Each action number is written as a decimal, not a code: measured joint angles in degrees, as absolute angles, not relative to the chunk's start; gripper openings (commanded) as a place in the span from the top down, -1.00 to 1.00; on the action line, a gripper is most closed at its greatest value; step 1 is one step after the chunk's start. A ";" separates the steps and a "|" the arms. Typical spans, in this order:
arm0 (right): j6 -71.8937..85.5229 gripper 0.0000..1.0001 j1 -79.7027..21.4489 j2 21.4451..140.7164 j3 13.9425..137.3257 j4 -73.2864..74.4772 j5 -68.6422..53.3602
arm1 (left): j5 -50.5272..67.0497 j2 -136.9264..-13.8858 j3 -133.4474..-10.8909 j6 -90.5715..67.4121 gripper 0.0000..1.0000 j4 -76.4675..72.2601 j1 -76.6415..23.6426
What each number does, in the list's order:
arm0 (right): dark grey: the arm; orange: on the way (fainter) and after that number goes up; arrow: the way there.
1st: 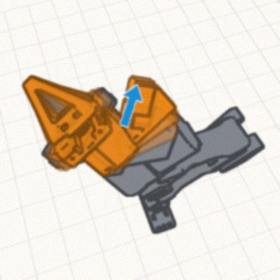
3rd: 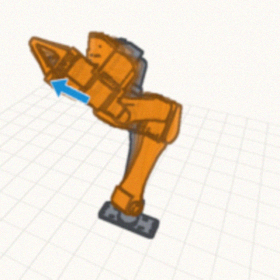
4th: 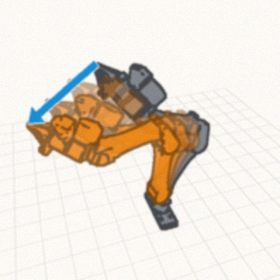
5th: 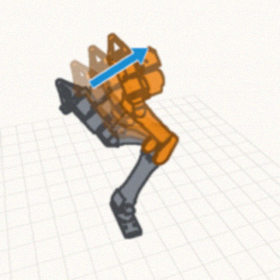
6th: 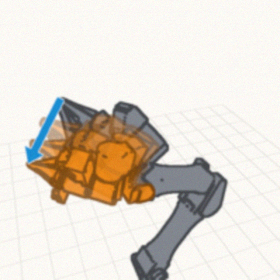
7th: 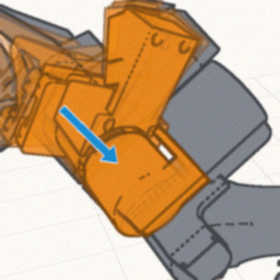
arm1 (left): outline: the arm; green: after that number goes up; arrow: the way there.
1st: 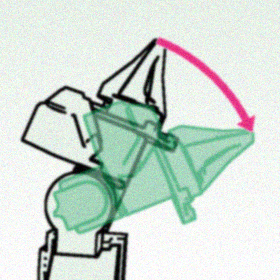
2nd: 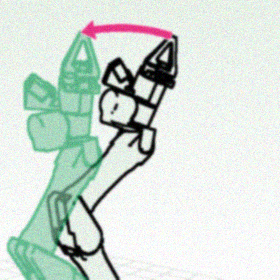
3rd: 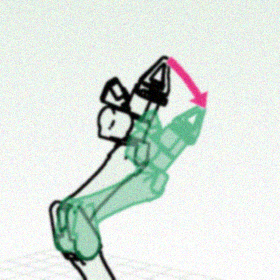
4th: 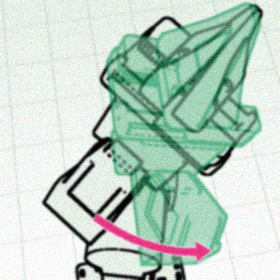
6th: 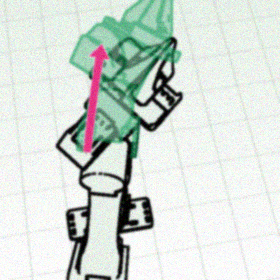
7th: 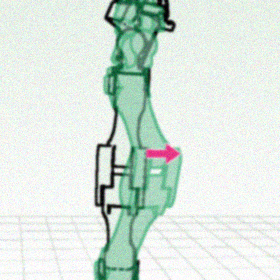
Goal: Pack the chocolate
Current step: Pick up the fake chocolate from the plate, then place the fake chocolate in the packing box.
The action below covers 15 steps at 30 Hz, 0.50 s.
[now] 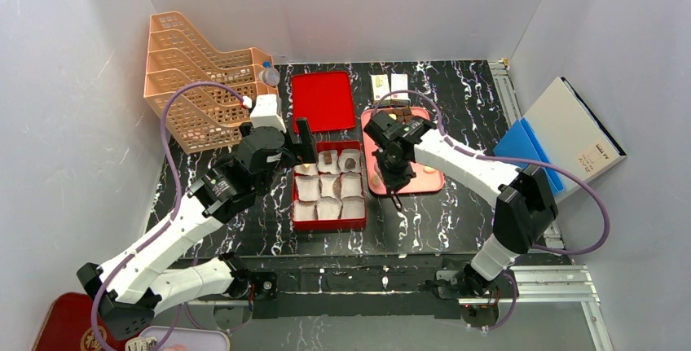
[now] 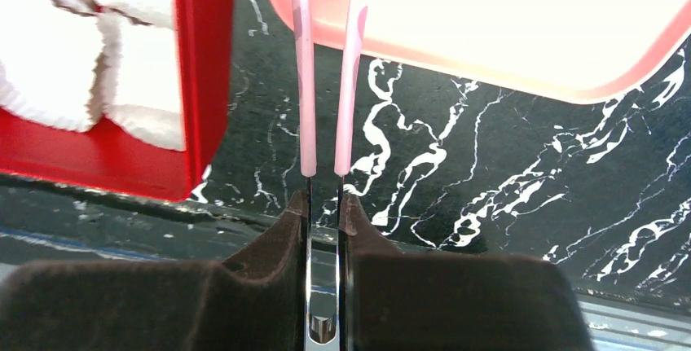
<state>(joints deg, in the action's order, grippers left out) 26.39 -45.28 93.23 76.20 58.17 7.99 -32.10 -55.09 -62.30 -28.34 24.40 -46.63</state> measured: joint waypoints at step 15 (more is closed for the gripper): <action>25.52 0.87 -48.56 93.25 83.92 59.94 3.11 | -32.10 -55.02 -62.28 -29.61 -0.97 24.47 -46.63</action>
<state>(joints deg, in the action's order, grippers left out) 25.52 -48.56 93.25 83.92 59.94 3.11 -32.10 -55.02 -62.28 -29.61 24.47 -46.63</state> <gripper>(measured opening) 0.168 0.983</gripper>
